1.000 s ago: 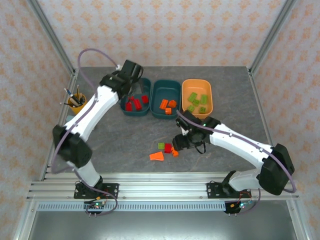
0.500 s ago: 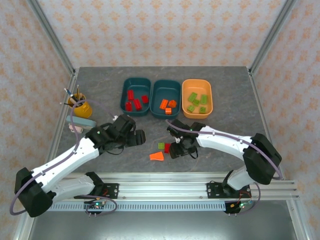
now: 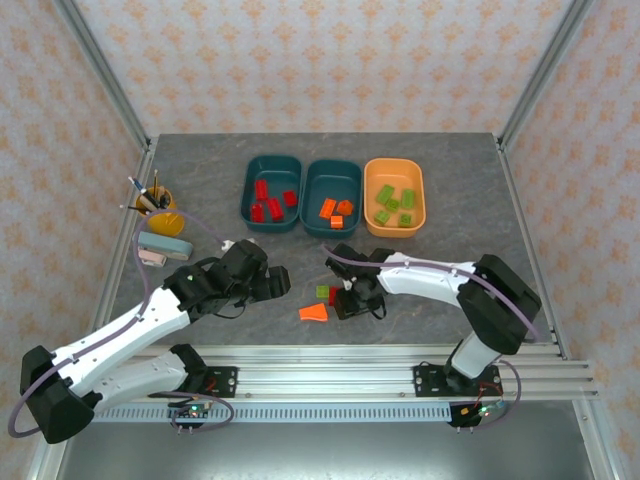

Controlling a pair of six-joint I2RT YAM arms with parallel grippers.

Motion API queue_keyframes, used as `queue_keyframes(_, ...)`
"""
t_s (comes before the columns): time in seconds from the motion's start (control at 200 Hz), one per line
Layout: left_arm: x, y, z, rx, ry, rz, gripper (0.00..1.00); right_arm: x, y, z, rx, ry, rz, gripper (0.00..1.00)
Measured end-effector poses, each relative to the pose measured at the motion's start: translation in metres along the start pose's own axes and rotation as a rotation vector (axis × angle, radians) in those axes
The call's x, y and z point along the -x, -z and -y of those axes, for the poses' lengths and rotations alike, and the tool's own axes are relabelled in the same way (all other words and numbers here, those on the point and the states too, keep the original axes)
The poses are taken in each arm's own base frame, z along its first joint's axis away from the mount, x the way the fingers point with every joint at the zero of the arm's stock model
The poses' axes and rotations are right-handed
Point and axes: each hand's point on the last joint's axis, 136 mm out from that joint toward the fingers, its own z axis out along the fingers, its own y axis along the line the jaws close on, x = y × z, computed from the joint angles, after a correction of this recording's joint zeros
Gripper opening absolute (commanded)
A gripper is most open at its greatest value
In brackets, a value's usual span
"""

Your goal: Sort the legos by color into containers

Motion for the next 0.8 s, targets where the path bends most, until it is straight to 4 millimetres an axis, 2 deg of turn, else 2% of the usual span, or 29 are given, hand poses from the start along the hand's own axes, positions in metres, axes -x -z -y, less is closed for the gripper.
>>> queue_keyframes(0.295,-0.001,-0.001,-0.001,0.000,0.001,-0.002,0.90,0.007,0.003,0.012,-0.065,-0.044,0.045,0.23)
queue_keyframes(0.375,-0.001,-0.001,0.001,-0.005,0.005,-0.002,0.90,0.009,0.015,0.015,-0.080,-0.058,0.082,0.22)
queue_keyframes(0.455,0.001,0.001,0.003,-0.011,0.010,0.002,0.91,0.011,0.036,0.019,-0.089,-0.071,0.138,0.21)
queue_keyframes(0.55,0.014,0.011,0.018,-0.046,0.019,0.030,0.95,0.018,0.062,0.020,-0.092,-0.083,0.195,0.22)
queue_keyframes(0.661,0.041,0.030,0.046,-0.105,0.037,0.085,0.96,0.049,0.094,0.012,-0.067,-0.112,0.275,0.22)
queue_keyframes(0.731,0.061,0.040,0.063,-0.140,0.052,0.120,0.96,0.080,0.110,0.005,-0.039,-0.140,0.328,0.22)
queue_keyframes(0.801,0.083,0.045,0.072,-0.153,0.075,0.151,0.97,0.115,0.120,0.001,-0.016,-0.169,0.360,0.22)
